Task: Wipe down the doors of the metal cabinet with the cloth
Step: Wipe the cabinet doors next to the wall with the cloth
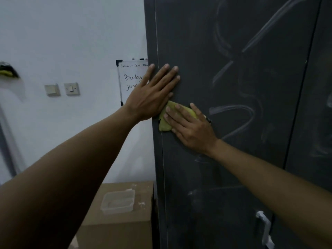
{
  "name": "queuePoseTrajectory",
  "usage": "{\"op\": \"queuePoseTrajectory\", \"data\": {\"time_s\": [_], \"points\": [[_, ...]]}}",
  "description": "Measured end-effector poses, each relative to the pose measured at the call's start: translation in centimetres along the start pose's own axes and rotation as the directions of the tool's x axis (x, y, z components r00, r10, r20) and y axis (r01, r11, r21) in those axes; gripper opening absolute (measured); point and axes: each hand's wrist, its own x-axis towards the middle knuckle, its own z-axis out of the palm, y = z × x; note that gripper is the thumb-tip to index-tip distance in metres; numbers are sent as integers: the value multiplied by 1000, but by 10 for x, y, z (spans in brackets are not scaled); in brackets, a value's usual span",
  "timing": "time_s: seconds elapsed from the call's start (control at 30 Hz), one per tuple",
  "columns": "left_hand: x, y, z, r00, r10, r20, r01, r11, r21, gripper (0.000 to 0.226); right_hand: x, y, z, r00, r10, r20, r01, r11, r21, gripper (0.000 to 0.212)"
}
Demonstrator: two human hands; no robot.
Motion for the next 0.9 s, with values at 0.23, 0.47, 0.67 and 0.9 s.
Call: {"op": "queuePoseTrajectory", "data": {"time_s": [0.23, 0.47, 0.67, 0.9], "points": [[7, 4, 1, 994, 105, 32, -105, 994, -12, 49, -7, -10, 3, 1000, 22, 17, -22, 1000, 13, 46], [-1, 13, 7, 994, 110, 14, -110, 993, -47, 50, -40, -29, 10, 977, -192, 96, 188, 981, 58, 48], [-7, 18, 11, 994, 109, 17, -108, 993, -52, 50, -48, -59, 17, 991, 132, -11, -132, 990, 43, 48], [-24, 39, 22, 996, 80, -37, -82, 996, -44, 51, -67, -58, 14, 998, -29, 58, 27, 999, 36, 47]]}}
